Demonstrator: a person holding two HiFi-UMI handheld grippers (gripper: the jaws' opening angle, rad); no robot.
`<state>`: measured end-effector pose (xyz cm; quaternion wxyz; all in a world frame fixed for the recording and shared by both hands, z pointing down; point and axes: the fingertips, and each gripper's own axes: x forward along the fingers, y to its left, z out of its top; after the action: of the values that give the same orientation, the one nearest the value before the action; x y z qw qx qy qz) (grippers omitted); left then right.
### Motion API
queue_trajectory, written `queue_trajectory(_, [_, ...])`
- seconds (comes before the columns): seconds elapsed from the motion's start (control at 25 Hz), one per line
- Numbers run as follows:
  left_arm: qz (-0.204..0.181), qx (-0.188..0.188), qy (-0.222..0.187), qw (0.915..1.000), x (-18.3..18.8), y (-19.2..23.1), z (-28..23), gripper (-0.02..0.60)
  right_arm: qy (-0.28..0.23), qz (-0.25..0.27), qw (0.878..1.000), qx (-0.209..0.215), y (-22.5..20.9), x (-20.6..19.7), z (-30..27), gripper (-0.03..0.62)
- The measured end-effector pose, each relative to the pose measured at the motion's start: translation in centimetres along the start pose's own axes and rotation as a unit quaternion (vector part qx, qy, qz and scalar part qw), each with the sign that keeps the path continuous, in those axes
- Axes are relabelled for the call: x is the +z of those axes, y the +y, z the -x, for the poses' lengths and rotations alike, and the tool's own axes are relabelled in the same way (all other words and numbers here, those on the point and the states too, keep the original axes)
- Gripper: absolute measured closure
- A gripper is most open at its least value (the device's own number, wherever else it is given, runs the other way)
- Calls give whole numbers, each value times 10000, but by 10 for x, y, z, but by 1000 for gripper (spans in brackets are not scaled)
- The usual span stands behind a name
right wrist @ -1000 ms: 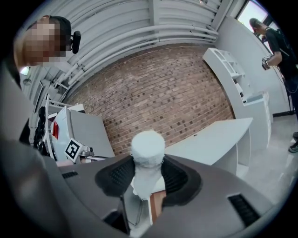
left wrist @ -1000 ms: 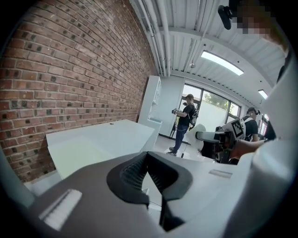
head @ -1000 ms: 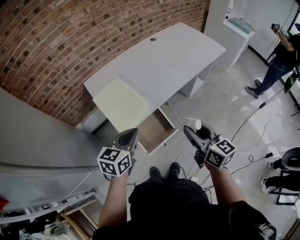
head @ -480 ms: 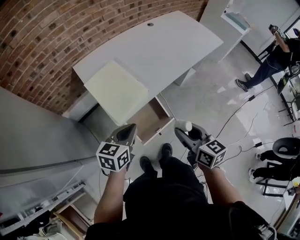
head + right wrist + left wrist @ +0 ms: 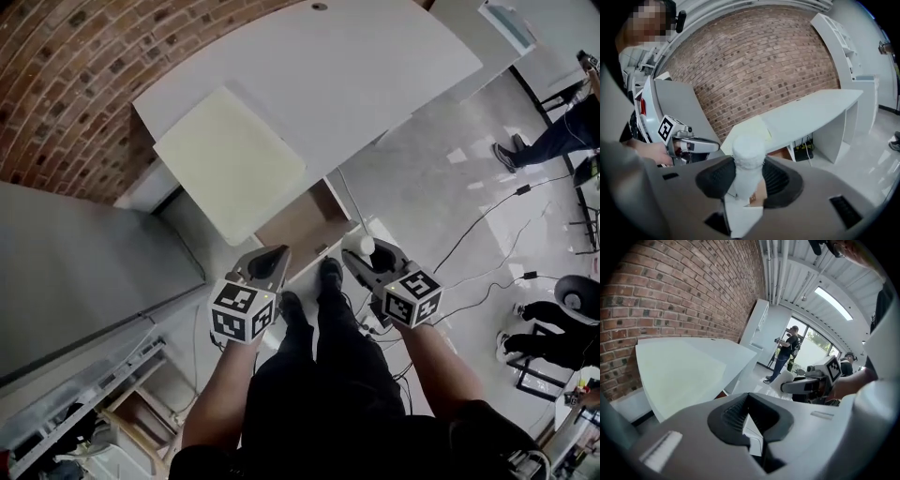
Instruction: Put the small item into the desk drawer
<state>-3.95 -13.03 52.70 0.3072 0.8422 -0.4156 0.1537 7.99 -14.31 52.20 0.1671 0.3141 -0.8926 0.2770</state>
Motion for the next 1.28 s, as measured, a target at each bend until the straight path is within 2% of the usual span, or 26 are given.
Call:
queue_trajectory(0.28, [412,58,242,9988,-43,21,-36,571,622,4,9979,172,-23,-47,-53,430])
queue_trajectory(0.56, [608,214,402,9971,-78,46,-62,571,1108,276,9932,239,-52,-83,-103,430])
queue_trajectory(0.72, [844,383,428,9948,-95,59,-66,571,1387,452,9889,274,-65,-101,-126,430])
queue_trajectory(1.08, [1172,648,404,9902,-119,81,-70,571,2261,1296,9633,635,-80,-143,-172,430])
queue_trajectory(1.28, [1288,808,387,9876,-132,90,-69,571,2661,1906,9419,753,-82,-163,-199,430])
